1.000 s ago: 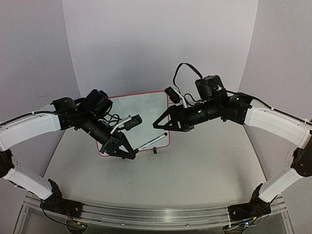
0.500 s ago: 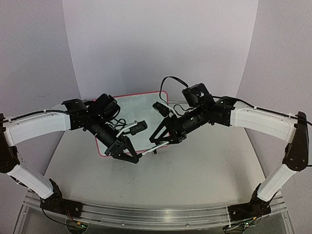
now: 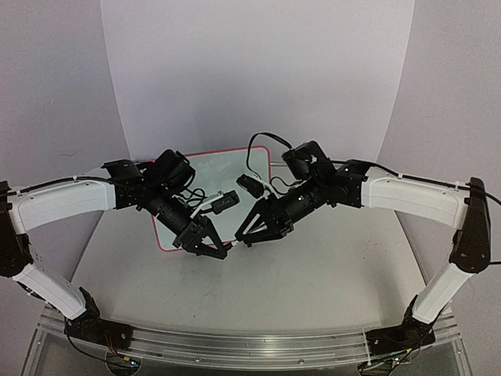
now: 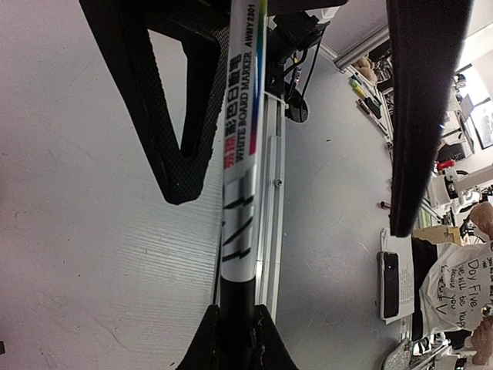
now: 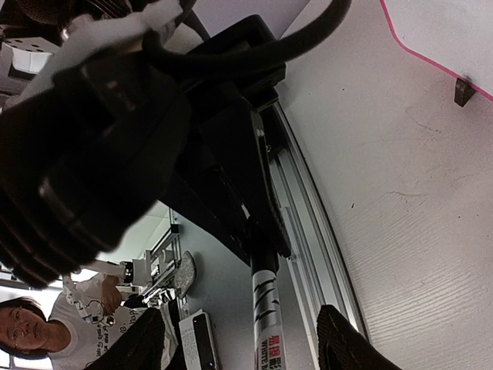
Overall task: Write a sentence on the whiteboard
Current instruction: Open the whiteboard marker from the pen cap.
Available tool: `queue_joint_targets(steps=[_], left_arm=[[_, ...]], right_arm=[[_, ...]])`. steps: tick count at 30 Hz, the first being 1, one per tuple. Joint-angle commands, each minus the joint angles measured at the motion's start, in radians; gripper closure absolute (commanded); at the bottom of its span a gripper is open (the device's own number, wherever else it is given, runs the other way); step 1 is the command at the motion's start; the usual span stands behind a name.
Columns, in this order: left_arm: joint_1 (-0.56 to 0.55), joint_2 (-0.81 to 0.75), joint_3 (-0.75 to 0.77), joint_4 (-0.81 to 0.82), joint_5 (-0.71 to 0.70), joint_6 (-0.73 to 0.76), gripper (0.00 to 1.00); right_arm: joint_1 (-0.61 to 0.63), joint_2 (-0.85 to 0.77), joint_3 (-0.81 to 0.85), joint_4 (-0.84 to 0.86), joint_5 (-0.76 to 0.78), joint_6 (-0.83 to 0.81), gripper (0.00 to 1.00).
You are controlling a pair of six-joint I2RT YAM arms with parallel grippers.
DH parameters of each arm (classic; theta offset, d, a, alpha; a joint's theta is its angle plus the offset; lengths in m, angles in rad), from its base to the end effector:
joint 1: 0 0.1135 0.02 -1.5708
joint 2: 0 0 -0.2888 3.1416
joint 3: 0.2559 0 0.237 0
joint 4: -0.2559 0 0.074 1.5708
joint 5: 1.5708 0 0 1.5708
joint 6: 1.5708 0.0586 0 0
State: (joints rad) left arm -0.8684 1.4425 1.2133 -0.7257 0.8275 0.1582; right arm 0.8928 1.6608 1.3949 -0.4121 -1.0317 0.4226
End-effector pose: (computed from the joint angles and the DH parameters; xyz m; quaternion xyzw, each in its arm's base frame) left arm 0.1516 -0.2459 0.3135 0.5346 0.7003 -0.4557 0.1270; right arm 0.1892 0.3150 0.3335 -0.3899 0.7134 0.5817 0.0252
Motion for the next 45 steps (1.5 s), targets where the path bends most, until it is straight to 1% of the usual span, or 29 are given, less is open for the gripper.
queue_joint_targets(steps=[1,8,14,21,22,24,29,32,36,40,45], left_arm=[[0.006,0.012,0.006,0.028,0.010,0.003,1.00],[0.005,0.033,0.006,0.008,-0.003,0.007,1.00],[0.006,0.040,0.008,0.007,-0.003,0.011,1.00],[0.006,0.038,0.004,0.012,-0.003,0.007,1.00],[0.006,0.039,0.003,0.011,-0.002,0.007,1.00],[0.005,0.041,0.004,0.011,0.000,0.008,1.00],[0.006,0.038,0.003,0.013,-0.002,0.009,1.00],[0.006,0.033,-0.006,0.018,-0.001,0.010,1.00],[0.006,0.014,-0.026,0.018,0.014,0.022,1.00],[0.006,-0.016,-0.043,0.035,0.069,0.029,1.00],[0.006,-0.025,-0.054,0.035,0.075,0.037,1.00]], right_arm=[[0.013,0.025,0.034,0.015,-0.014,-0.008,0.39],[0.017,0.031,0.039,0.015,-0.011,-0.007,0.45],[0.019,0.040,0.042,0.013,-0.010,-0.007,0.59],[0.022,0.049,0.037,0.012,-0.010,-0.012,0.70],[0.022,0.049,0.037,0.012,-0.009,-0.012,0.73],[0.022,0.048,0.039,0.012,-0.005,-0.013,0.82],[0.023,0.046,0.039,0.012,-0.007,-0.016,1.00],[0.023,0.042,0.033,0.012,-0.008,-0.032,1.00],[0.001,-0.008,0.011,0.010,-0.024,-0.093,1.00],[-0.080,-0.075,-0.025,-0.002,-0.089,-0.135,1.00],[-0.216,-0.164,-0.054,-0.117,-0.203,-0.241,1.00]])
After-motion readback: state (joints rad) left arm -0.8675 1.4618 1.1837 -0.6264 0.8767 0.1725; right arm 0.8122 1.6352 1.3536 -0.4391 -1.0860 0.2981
